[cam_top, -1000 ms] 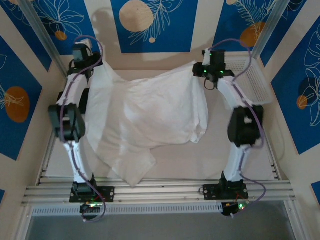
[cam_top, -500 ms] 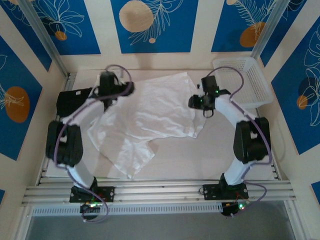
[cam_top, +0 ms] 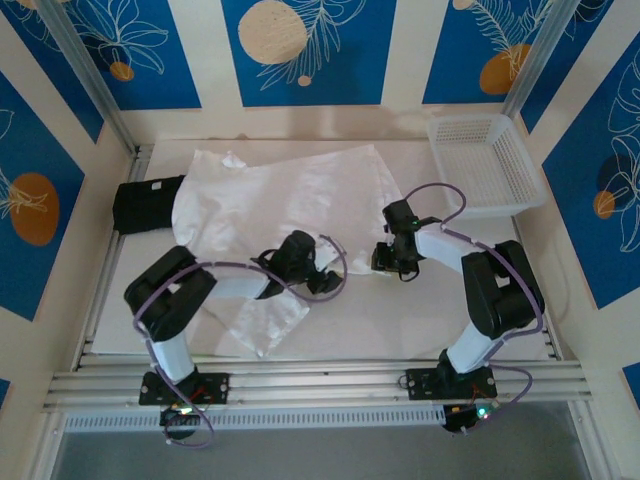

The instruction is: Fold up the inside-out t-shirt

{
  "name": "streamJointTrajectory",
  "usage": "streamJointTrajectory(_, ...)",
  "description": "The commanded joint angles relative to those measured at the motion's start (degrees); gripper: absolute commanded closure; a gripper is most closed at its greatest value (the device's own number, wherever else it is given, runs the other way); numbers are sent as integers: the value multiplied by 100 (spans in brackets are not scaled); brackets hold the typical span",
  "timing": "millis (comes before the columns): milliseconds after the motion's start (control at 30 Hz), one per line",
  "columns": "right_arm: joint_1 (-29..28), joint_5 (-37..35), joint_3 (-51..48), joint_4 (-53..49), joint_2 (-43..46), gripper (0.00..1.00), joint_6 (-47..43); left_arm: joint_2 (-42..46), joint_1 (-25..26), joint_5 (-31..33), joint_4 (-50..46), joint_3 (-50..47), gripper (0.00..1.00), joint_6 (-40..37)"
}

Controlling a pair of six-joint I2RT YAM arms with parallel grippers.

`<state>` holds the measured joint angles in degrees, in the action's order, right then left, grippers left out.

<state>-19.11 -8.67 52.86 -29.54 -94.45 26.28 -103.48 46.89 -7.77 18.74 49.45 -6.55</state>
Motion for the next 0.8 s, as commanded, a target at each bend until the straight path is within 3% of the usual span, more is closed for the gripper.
streamJointTrajectory(0,75,32,99,258,-140,66,30,-373,68,772,-697,632,49,-503)
streamJointTrajectory(100,182,247,124,188,-33,86,-106,-617,66,886,-1010,853,64,-566)
streamJointTrajectory(167,218,437,98,96,229,93,-251,-580,67,933,-1082,819,77,-559)
streamJointTrajectory(267,286,1280,141,-195,706,98,-509,-250,35,782,-1031,557,99,-493)
streamJointTrajectory(400,423,2940,402,-591,1080,98,-759,546,-179,229,-1100,77,100,-42)
streamJointTrajectory(533,579,4240,769,-535,775,97,-797,1179,-584,-672,-1136,-371,100,617)
streamJointTrajectory(667,739,4138,1411,-474,-153,92,-740,1366,-970,-1236,-1177,-610,100,1031)
streamJointTrajectory(767,824,3186,1946,-501,-764,89,-623,1314,-1227,-1535,-1224,-595,100,1256)
